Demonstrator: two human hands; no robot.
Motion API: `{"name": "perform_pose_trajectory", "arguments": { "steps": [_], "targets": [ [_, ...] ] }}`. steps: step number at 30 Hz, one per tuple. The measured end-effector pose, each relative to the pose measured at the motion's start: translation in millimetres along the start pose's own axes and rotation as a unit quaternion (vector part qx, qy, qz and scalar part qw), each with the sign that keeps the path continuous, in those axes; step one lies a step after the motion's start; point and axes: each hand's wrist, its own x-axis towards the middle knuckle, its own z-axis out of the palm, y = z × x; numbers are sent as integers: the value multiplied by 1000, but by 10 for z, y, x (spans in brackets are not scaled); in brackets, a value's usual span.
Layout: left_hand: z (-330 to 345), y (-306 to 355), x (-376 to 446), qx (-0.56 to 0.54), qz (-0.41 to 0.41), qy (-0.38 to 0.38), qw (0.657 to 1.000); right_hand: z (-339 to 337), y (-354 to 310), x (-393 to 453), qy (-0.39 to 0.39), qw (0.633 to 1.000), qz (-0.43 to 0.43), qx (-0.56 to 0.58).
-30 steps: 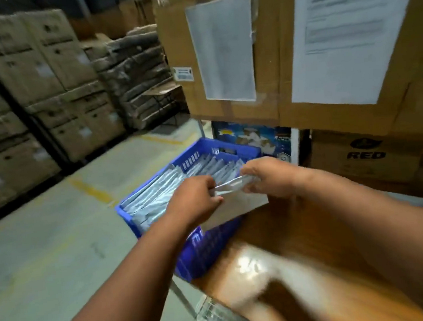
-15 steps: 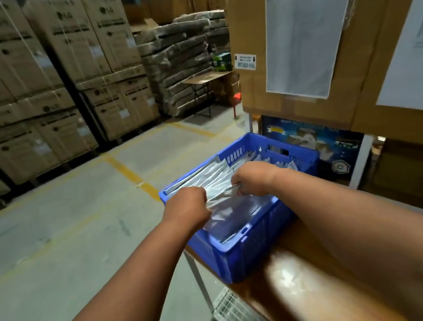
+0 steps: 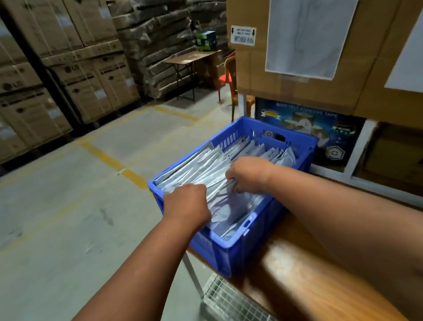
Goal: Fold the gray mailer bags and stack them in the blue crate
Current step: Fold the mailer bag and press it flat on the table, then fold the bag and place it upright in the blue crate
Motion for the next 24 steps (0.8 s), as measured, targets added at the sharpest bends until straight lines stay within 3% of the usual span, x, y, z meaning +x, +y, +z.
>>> {"name": "perform_pose_trajectory", "arguments": {
  "steps": [6, 13, 20, 24],
  "targets": [
    [-257, 386, -11, 4, 47, 90, 995, -100, 141, -399, 78, 992, 35, 88],
    [-386, 1358, -52, -44, 174, 97, 979, -74, 478, -1391, 105, 983, 90, 124],
    [-265, 2819, -319, -60, 335, 65, 938, 421, 932, -2974, 97, 952, 249, 151],
    [-28, 3763, -683, -56, 415, 6, 908, 1063, 1142, -4075, 35, 910, 375, 172]
  ]
}}
